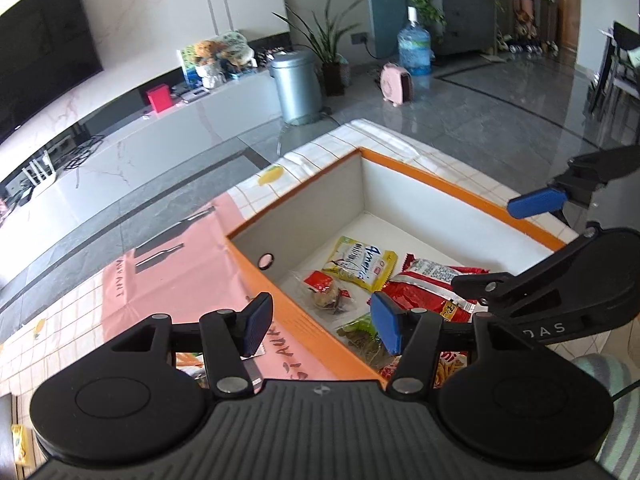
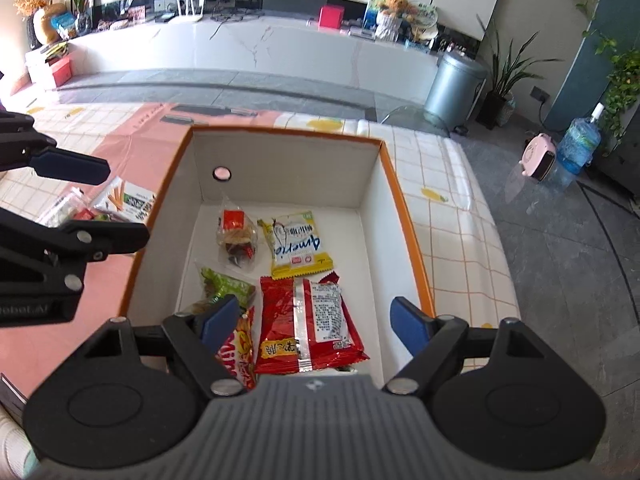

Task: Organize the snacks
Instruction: 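Withdraw both tools from the box back over the table, then grasp the red sausage bar with the left tool while the right tool grasps the green sausage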

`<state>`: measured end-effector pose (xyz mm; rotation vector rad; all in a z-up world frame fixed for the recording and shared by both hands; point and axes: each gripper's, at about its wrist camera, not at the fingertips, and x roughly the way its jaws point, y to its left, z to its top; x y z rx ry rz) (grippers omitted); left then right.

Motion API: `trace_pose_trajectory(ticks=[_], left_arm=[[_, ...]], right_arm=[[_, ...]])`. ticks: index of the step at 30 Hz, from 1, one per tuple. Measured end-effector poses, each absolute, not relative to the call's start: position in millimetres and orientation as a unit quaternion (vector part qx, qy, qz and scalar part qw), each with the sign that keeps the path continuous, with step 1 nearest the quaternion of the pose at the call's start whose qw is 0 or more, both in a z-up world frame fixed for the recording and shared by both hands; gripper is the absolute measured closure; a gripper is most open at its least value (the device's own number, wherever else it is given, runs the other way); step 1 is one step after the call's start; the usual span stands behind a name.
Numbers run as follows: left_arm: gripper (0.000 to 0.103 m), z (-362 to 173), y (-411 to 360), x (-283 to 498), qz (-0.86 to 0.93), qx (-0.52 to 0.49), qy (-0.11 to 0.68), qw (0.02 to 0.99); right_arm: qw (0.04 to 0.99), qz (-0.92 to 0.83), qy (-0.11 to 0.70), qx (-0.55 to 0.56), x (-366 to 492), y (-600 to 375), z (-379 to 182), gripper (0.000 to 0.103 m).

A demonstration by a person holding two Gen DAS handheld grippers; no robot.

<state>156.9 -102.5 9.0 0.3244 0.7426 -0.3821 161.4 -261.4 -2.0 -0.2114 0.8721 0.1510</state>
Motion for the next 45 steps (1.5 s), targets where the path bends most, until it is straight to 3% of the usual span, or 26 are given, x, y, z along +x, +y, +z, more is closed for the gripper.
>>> trace_pose_trajectory(ticks=[9,15,22,30,37,41,45], left_arm=[[0.037,26,-59,108,-0.123,0.12,0.312,0.935],[0.044,26,-15,83,-0.094,0.052,0.308,0.945],[0.052,9,29,55,-0.065,0.007,0.323,0.944],[0.052,-17,62,42,-0.06,-0.035,0.341,0.937],[0.052,-43,82,46,-0.054,-0.071,0.363,0.928],[0.063,-56,92,57,-0.054,-0.086,0.383,0.918],[0.065,-67,96,71,-0.055,-0.088,0.396,0.913]], right_arm=[[0.932,0.066,0.354,-0.041,111,-237,28,0.023],[0.943,0.073,0.326,0.011,80,-214,34,0.023],[0.947,0.082,0.308,0.043,50,-183,20,0.023],[0.946,0.106,0.305,0.025,34,-142,-14,0.023],[0.939,0.133,0.318,-0.011,38,-106,-36,0.036],[0.929,0.141,0.343,0.001,54,-96,-47,0.041],[0.918,0.152,0.365,0.001,76,-82,-59,0.054]])
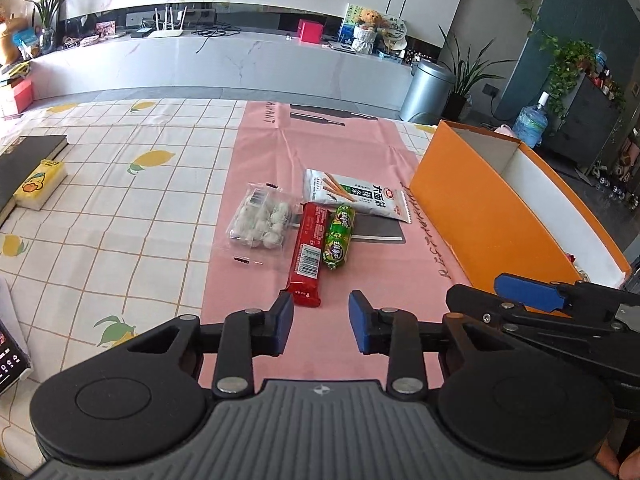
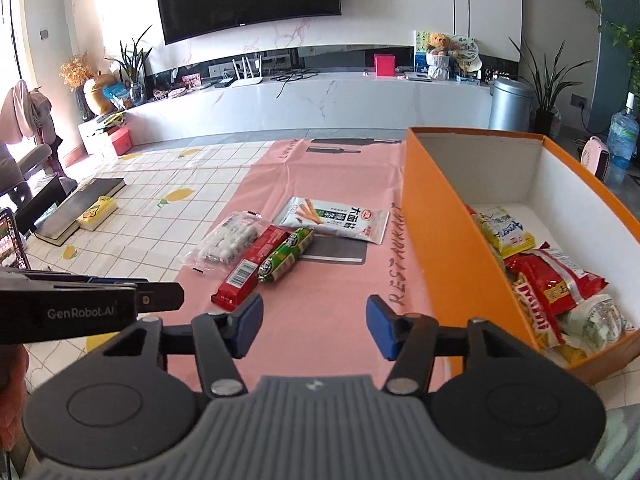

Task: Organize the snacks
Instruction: 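Grasp the red sausage bar with the left tool while the right tool grasps the green sausage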

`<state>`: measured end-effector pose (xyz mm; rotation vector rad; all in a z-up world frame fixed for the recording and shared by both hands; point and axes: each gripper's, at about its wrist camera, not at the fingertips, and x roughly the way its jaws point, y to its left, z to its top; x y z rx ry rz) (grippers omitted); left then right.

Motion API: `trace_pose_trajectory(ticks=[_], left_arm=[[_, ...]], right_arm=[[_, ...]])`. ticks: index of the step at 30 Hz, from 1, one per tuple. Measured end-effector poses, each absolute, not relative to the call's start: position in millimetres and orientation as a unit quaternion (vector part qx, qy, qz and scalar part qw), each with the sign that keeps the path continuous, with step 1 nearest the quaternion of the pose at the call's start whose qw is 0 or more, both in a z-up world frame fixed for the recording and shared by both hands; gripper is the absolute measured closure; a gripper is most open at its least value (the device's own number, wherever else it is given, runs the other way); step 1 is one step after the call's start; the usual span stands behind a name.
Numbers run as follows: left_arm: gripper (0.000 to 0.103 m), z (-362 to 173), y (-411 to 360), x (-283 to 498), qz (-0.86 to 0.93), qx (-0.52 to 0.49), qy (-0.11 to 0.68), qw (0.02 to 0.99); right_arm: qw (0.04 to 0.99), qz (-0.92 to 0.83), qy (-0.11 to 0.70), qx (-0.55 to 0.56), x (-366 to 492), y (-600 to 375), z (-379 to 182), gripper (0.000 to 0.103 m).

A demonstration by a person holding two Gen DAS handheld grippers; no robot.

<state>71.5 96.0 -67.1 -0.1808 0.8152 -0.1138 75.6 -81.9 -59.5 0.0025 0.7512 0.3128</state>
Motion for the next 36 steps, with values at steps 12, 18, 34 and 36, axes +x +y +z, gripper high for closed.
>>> trace_pose_trajectory(ticks=[12,18,34,36], left_arm=[[0.067,-104,102,116,-0.069,-0.064,0.423,0.901],[0.067,-118,95,123,-0.079,-0.038,0.424,0.902],[0.069,-123,88,130,-0.067,-0.03,0.425,0.902],[0.071,-122,86,128,-0.067,-0.027,0.425,0.902]], right_arm=[[0.898,0.158,0.409,0.029,142,-52,-91,0.069],[0.889,0.169,0.425,0.037,166,-40,-107,0.069],[0.876,0.182,0.446,0.041,196,-23,-126,0.082],[0.875,0.182,0.448,0.04,193,-26,-124,0.083]])
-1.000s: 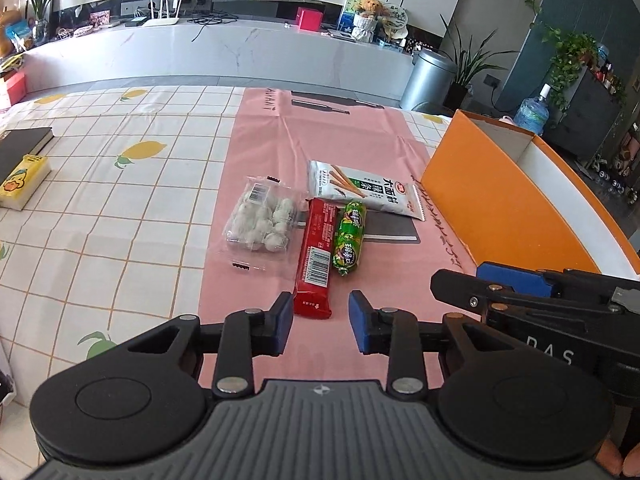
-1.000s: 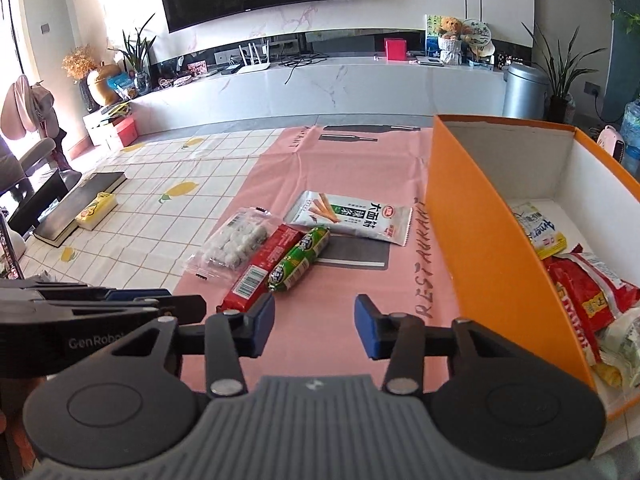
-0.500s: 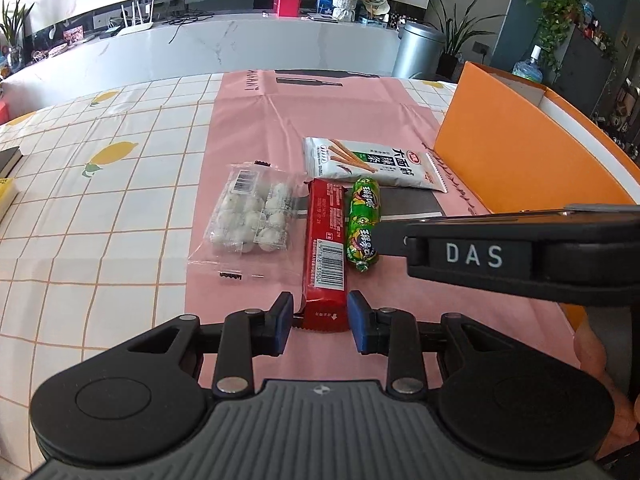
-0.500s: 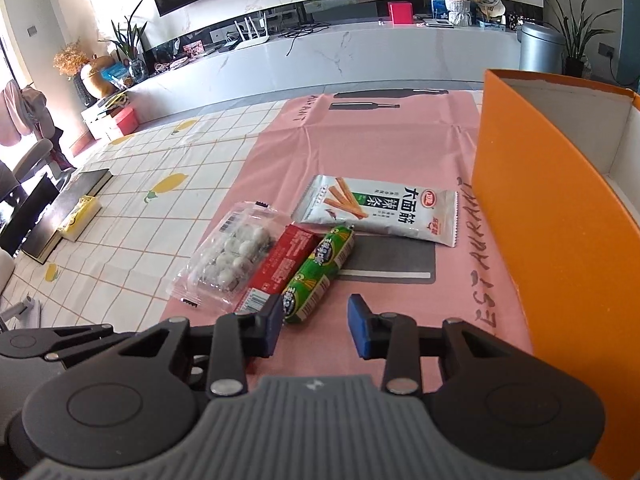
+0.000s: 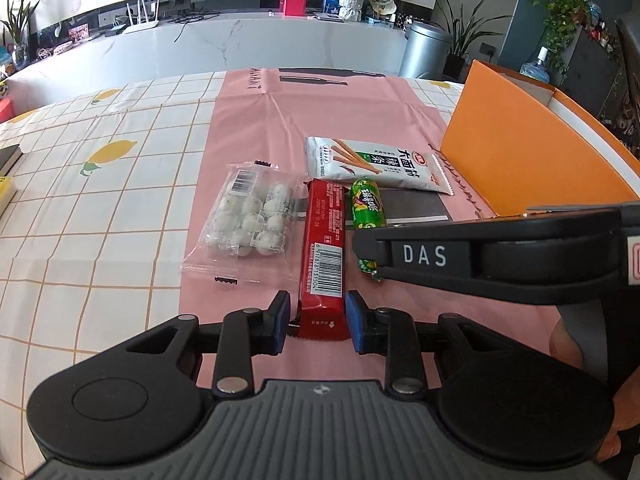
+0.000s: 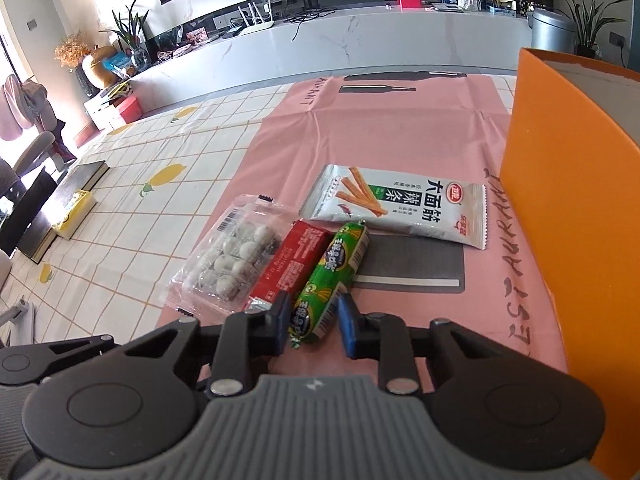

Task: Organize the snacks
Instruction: 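Grasp the red sausage bar with the left tool while the right tool grasps the green sausage, then lift both sausages off the placemat toward the orange box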

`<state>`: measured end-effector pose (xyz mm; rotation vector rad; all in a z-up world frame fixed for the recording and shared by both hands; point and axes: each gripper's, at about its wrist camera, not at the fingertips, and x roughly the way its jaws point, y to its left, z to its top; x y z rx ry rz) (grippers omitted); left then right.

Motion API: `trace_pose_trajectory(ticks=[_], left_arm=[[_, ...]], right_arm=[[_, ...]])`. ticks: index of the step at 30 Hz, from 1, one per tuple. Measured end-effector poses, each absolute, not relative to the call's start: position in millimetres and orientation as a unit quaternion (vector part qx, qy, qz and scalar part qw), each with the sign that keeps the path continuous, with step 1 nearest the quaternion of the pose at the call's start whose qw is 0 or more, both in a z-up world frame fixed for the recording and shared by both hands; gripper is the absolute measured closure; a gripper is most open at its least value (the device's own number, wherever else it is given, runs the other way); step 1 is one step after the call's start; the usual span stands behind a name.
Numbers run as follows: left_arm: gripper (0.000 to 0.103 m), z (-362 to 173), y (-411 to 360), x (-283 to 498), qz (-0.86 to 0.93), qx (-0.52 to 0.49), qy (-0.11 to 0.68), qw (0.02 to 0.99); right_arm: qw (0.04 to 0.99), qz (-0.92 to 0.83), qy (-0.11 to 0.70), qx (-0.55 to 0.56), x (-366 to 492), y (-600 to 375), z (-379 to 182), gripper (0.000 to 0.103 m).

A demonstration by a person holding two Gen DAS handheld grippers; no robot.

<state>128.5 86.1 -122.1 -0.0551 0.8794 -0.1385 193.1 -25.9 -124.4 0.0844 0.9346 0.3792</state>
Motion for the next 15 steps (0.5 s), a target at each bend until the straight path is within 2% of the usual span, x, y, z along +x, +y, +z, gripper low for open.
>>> trace_pose_trajectory(ticks=[1,10,15], left_arm=[[0.075,-122,85,127,-0.068,-0.023,0.426,0.902],[0.076,-117,79,103,-0.061,-0.011,0.454,0.889],[0.076,-114,81,92,-0.058,-0.041,0.489,0.869]], right_arm=[[0.875,0.181,0.448,0.035,191,-27,-124,0.084],[0.864,0.184,0.469,0.017,158,-53,-118,0.084],[0.855,0.183,0.485,0.011,131,-73,-116,0.084]])
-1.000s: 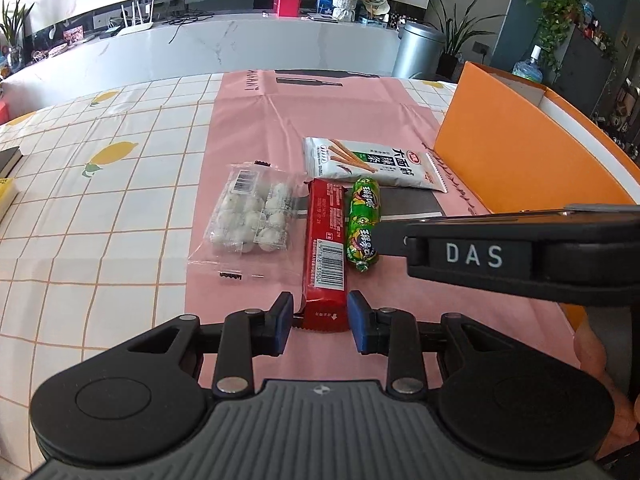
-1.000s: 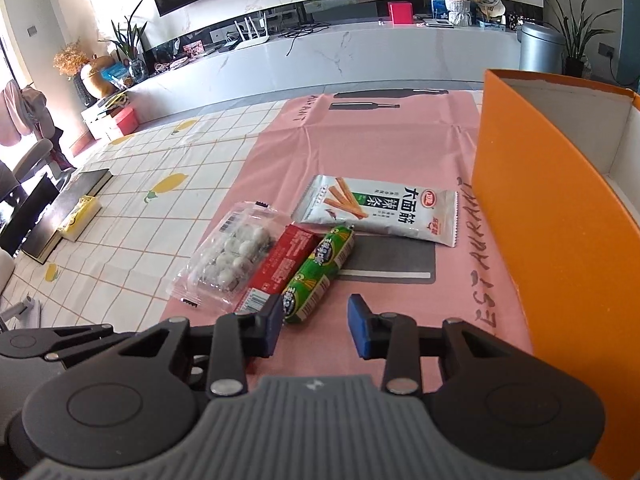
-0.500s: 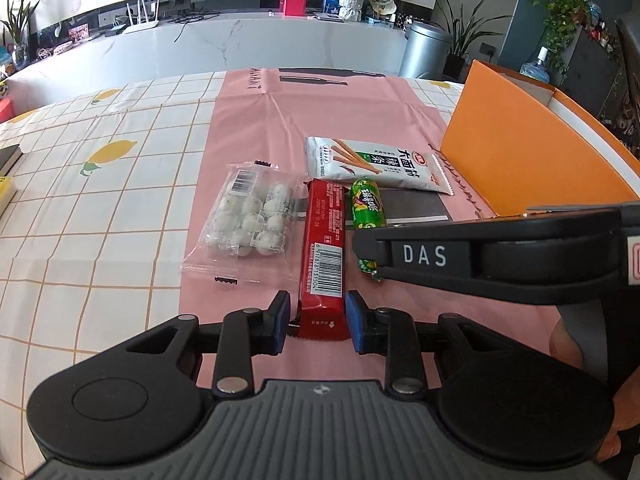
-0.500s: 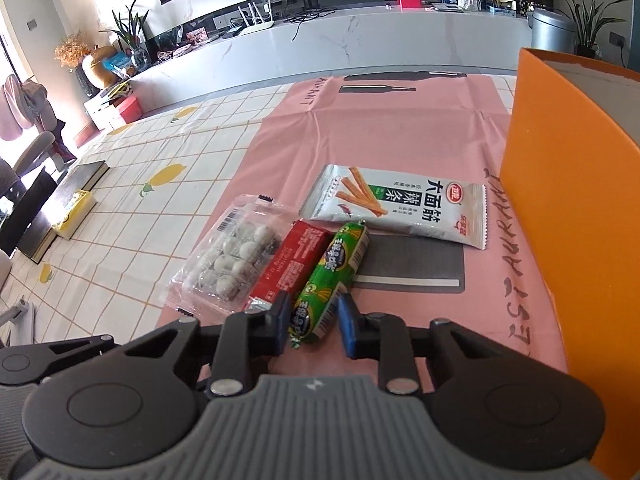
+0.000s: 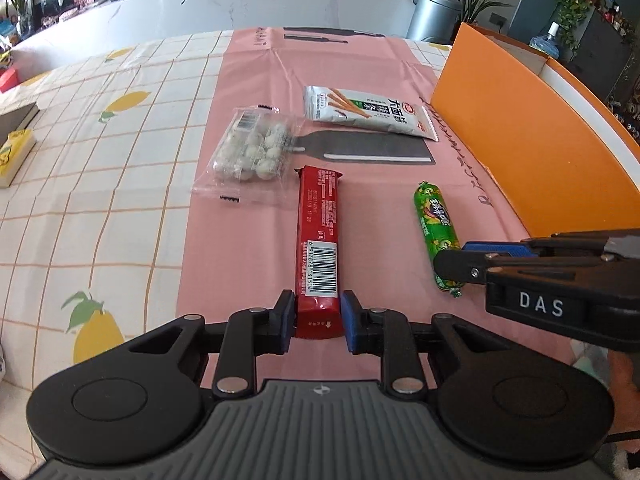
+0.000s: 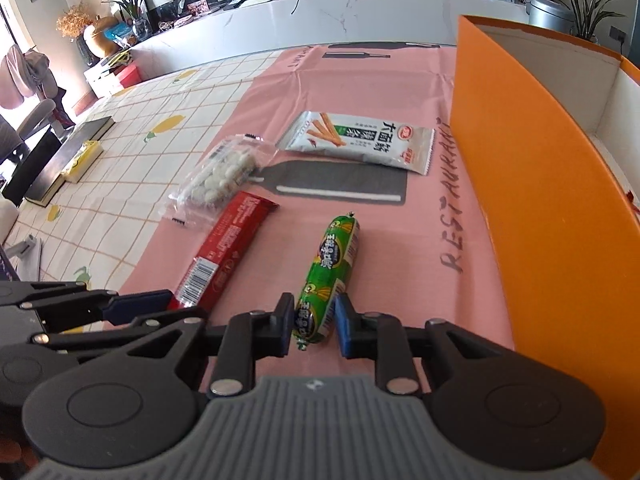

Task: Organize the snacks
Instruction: 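Lift both sausages off the placemat toward the orange box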

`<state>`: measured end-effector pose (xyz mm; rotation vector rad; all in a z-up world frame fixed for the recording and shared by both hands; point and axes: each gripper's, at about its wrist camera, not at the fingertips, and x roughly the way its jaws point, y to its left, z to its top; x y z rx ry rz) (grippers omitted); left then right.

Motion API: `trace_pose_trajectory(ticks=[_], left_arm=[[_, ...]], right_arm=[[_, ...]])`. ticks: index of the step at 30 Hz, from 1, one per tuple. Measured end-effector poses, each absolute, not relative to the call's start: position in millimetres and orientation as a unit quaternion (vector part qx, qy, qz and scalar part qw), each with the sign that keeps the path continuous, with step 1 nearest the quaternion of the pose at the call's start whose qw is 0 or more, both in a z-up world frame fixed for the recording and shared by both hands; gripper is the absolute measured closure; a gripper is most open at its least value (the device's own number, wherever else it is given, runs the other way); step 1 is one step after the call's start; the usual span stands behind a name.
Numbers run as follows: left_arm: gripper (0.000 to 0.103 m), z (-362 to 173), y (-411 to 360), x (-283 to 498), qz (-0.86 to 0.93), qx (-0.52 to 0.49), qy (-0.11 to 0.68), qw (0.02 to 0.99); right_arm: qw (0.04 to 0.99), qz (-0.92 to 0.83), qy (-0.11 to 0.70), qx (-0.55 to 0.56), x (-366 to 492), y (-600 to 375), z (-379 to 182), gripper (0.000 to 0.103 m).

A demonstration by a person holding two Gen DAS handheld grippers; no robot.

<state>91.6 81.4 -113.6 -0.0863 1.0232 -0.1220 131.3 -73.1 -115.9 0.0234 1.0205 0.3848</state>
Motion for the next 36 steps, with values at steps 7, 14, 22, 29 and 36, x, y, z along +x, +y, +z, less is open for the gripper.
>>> trace_pose_trajectory(ticks=[7,14,22,29,36], left_arm=[[0.069,-111,79,88,-0.062,-0.048,0.486,0.871],[0.051,-105,80,107,-0.06,-0.059,0.463,0.882],[0.051,-117,77,119,-0.05,-0.021,0.473,0.879],[0.05,-122,67,124,-0.066,-0.006,0.473,0.879],[0.051,-125,52,127,-0.06,0.034,0.465,0.882]], right_arm=[[0.858,0.189,0.478,-0.018,110,-76,-114,0.081],[0.881,0.18,0.437,-0.01,121,-80,-105,0.059],[0.869,0.177,0.462,0.015,143,-75,-125,0.066],[0.869,0.171,0.464,-0.006,143,-74,-130,0.079],[0.872,0.161,0.462,-0.004,141,-80,-131,0.079]])
